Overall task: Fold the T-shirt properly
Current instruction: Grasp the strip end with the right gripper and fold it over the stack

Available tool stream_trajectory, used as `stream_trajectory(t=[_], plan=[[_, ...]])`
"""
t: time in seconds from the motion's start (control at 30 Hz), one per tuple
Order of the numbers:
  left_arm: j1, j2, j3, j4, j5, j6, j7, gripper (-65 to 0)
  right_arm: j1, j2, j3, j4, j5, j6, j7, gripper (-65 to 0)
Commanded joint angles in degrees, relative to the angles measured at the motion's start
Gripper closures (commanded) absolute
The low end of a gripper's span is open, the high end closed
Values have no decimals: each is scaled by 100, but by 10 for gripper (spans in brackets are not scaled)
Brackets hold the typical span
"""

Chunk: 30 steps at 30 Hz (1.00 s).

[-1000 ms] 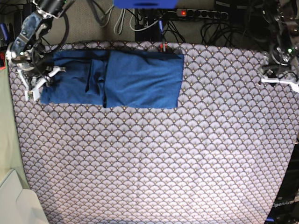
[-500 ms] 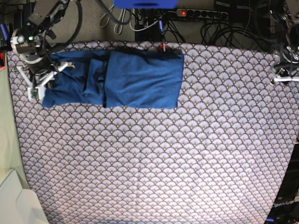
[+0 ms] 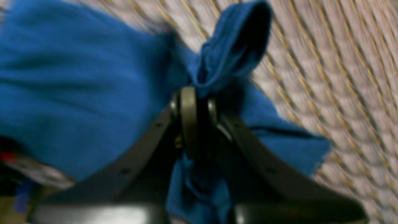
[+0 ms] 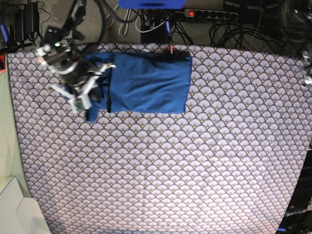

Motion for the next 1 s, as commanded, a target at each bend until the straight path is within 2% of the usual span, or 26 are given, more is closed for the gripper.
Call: stream_trajectory(t=[0.0, 0.1, 0.2, 0.3, 0.43, 0.57, 0.7, 0.83, 0.97], plan=[[81, -212, -119, 100, 63, 24, -108, -267, -93, -9, -209, 88, 93, -345, 235, -11], [142, -441, -312, 91, 63, 15, -117, -267, -313, -9, -947, 97, 93, -1347, 675, -11], [151, -537, -488, 91, 63, 15, -117, -267, -383, -9, -1501, 88, 93, -2147, 921, -11], [160, -599, -602, 91, 63, 15, -117, -267, -401, -9, -2011, 71, 93, -2885, 1088, -11], [160, -616, -716, 73, 63, 15, -117, -267, -348, -9, -2688, -26, 93, -3606, 1097, -11], [169, -616, -725, 73, 63, 15, -117, -267, -339, -9, -3162, -395, 93, -3659, 1114, -11], [169, -590, -804, 73, 63, 15, -99, -267, -357, -9, -3286, -835, 93, -3659, 1378, -11], [125, -599, -804, 100, 63, 15, 270, -267, -330, -9, -3409, -1187, 93, -3659, 1413, -11], [116, -581, -804, 100, 63, 15, 314, -267, -119, -9, -3646, -1301, 93, -3676, 1361, -11]])
